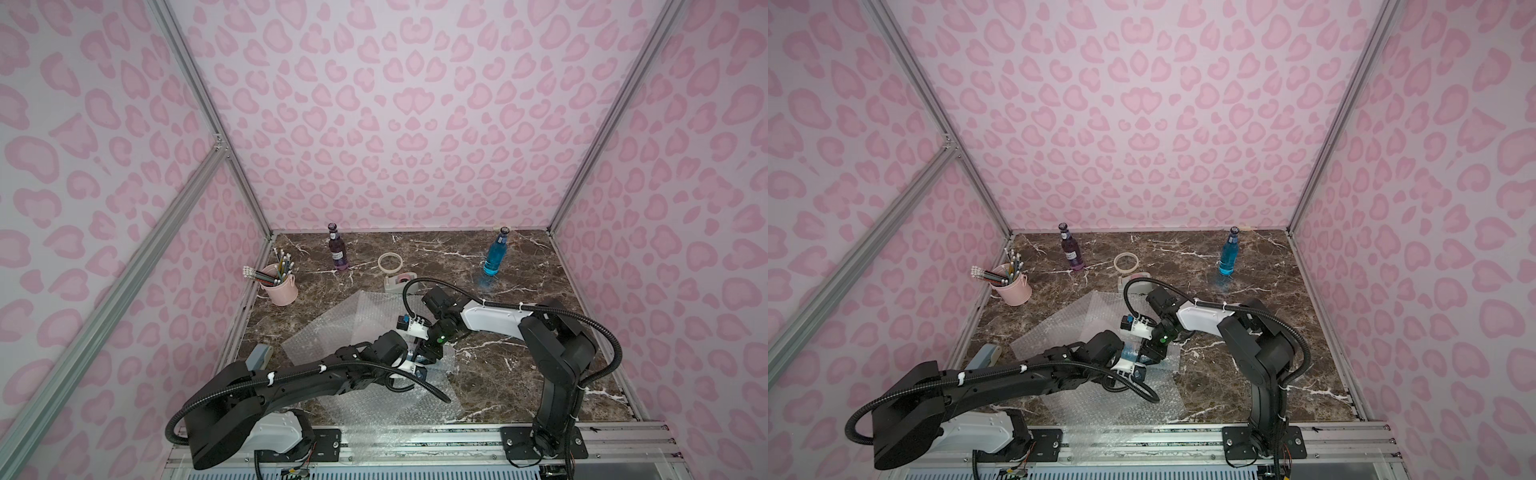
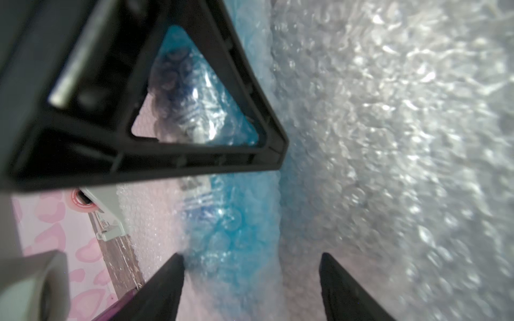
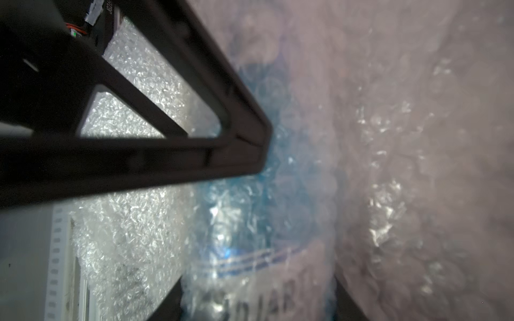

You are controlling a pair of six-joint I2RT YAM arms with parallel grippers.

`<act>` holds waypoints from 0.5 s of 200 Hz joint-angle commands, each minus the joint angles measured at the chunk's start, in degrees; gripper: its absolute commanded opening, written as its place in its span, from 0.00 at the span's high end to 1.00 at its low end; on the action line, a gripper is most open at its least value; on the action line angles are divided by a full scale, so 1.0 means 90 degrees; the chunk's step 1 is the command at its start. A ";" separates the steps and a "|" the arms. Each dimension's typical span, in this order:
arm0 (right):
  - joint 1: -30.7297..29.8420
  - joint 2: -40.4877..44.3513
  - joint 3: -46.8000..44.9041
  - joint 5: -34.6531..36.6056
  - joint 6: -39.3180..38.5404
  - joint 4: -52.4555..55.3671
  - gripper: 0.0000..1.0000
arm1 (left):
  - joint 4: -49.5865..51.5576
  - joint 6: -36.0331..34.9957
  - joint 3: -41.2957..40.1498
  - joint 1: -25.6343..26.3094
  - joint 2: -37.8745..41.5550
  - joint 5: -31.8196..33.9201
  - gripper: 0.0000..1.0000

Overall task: Wrap wine bottles in bubble wrap
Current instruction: Wrap the wine bottle in bubble wrap.

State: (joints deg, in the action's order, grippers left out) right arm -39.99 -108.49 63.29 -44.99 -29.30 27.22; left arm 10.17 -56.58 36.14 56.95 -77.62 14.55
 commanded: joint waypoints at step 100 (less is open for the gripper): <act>0.0258 -0.0254 -0.0115 -0.0452 -0.0227 0.0157 0.39 | -0.0262 -0.0197 0.0695 -0.0264 -0.1043 -0.0321 0.52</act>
State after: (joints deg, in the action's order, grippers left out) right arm -37.56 -111.07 63.68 -51.86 -30.61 27.86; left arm 3.88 -60.40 40.25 55.75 -87.59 14.57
